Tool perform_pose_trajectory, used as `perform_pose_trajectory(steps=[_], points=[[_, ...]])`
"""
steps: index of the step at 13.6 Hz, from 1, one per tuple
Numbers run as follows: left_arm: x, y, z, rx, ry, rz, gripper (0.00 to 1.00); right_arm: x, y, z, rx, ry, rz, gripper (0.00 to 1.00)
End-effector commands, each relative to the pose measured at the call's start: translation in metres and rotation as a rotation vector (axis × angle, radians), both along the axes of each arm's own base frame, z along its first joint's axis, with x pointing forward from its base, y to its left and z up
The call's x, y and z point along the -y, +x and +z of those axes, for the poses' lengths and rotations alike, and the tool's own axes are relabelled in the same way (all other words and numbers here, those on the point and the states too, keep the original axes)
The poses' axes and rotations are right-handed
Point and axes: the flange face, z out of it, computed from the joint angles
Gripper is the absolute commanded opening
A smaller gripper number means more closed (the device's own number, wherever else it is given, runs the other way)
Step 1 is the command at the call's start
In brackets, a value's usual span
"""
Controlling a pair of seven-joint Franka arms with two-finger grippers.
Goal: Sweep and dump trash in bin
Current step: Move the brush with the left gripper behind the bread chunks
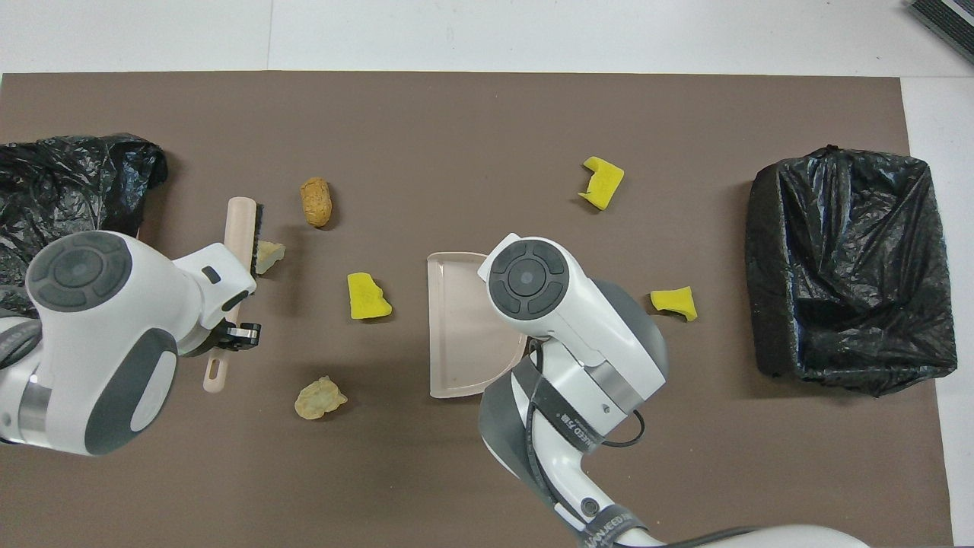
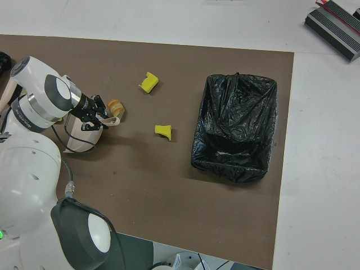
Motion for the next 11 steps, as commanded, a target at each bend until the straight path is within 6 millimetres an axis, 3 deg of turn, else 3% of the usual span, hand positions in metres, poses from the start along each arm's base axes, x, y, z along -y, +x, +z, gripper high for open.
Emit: perform_pose_trajectory(steps=[1, 5, 8, 11], points=[[-0.037, 0.028, -0.005, -0.002, 0.008, -0.061, 0.0, 0.005, -0.005, 0.0, 0.001, -0.006, 0.042, 0.0], [-0.071, 0.045, -0.027, 0.008, 0.012, -0.041, 0.0, 0.002, -0.007, -0.001, 0.002, -0.007, 0.03, 0.0], [-0.073, 0.066, -0.045, 0.004, 0.054, -0.072, 0.0, 0.006, -0.004, -0.001, 0.001, -0.006, 0.024, 0.0], [-0.069, 0.074, -0.058, 0.014, 0.05, -0.124, 0.0, 0.006, -0.004, -0.001, 0.002, -0.006, 0.019, 0.0]])
